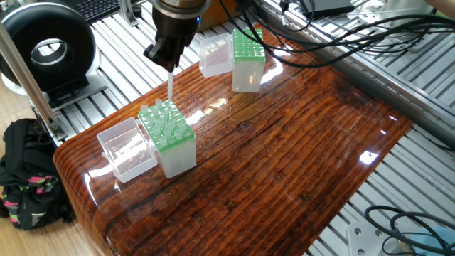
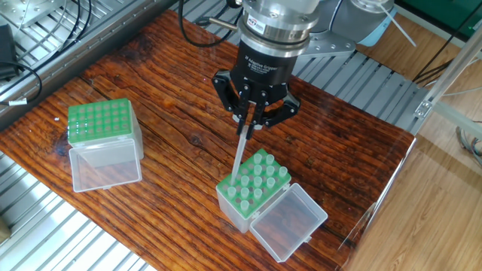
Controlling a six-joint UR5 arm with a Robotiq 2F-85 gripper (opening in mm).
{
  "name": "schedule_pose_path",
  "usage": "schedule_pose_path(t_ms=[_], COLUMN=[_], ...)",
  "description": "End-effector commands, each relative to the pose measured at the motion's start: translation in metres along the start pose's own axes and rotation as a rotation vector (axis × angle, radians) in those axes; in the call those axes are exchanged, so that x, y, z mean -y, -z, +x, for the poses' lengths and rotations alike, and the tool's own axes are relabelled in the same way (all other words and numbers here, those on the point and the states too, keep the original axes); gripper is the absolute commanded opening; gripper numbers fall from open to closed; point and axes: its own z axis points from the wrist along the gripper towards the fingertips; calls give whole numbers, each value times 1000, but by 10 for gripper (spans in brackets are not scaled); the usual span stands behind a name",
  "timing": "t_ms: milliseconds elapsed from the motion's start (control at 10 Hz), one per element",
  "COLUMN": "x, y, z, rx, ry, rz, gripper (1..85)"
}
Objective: Transfer all large pipette tips from one holder to another
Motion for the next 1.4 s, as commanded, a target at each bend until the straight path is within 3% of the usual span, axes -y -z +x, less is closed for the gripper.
schedule_pose_path(t_ms=[0,800,1300], x=[-1,4,-2], y=[4,-2,-4], z=[4,9,1], rx=[-9,-23,-11], ry=[0,16,15], rz=[-9,-6,-19], gripper=[10,10,10])
